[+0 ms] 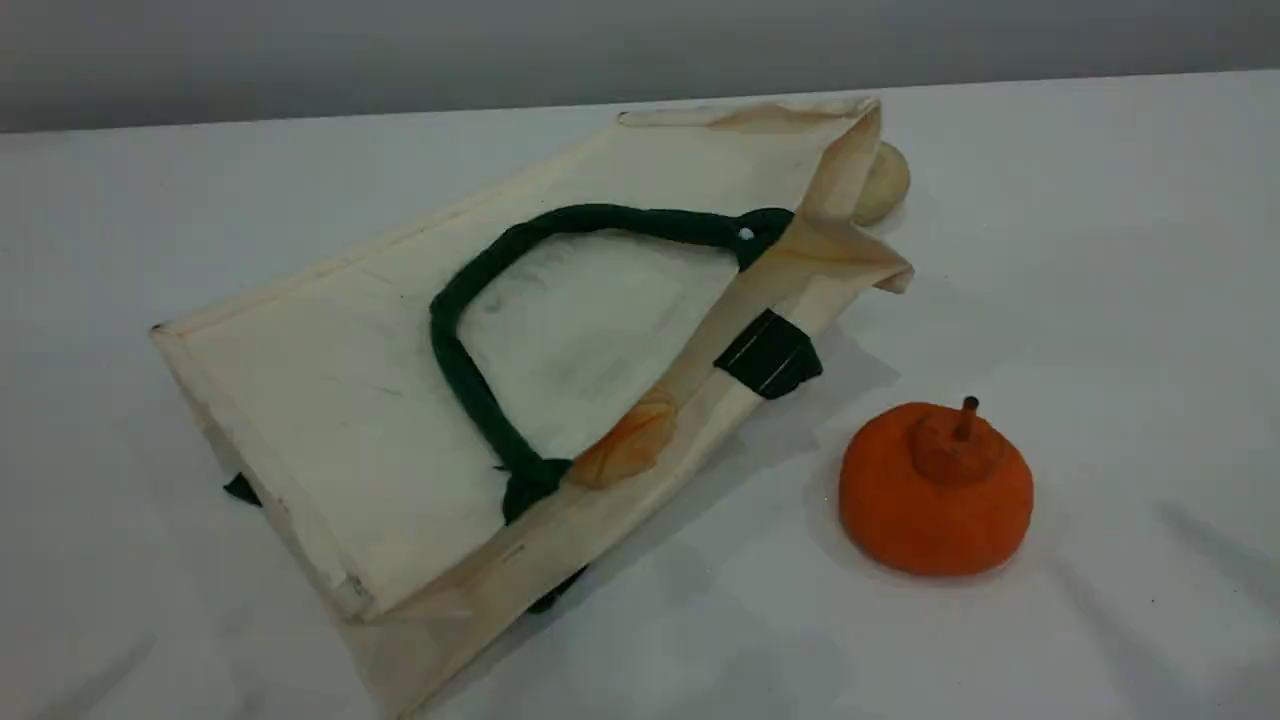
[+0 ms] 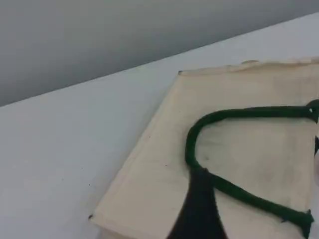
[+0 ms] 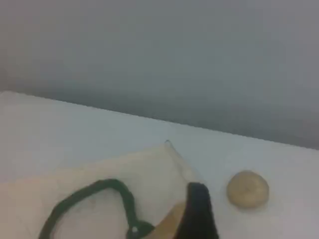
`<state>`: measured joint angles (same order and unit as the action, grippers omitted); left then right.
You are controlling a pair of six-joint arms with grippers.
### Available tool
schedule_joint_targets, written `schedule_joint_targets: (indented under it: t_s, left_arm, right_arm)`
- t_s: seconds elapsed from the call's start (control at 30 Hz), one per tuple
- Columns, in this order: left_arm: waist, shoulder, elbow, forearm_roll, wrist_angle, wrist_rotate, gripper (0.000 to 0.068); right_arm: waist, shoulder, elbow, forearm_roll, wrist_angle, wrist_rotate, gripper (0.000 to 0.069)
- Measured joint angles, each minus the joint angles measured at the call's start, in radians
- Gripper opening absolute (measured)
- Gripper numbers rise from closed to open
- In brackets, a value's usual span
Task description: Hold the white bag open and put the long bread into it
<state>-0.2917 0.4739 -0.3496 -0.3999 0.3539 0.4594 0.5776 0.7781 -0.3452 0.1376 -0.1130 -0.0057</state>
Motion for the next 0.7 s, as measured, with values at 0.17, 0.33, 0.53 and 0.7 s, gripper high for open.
schedule_joint_targets:
  t_s: [0.17, 0.33, 0.53, 0.7]
  left_arm:
    - [0.000, 0.001, 0.000, 0.003, 0.001, 0.000, 0.0531]
    - [0.000, 0.001, 0.000, 0.003, 0.003, 0.000, 0.0531]
    - [0.000, 0.001, 0.039, 0.007, 0.029, 0.008, 0.0531]
    - [0.000, 0.001, 0.098, 0.001, 0.011, 0.054, 0.0531]
  right_arm:
    - [0.000, 0.000, 0.000, -0.001, 0.002, -0.001, 0.0502]
    - [0.000, 0.000, 0.000, -0.001, 0.002, -0.002, 0.0502]
    - [0.000, 0.002, 0.000, 0.017, 0.045, 0.032, 0.0502]
    - [0.000, 0.002, 0.065, -0.019, -0.005, -0.028, 0.0502]
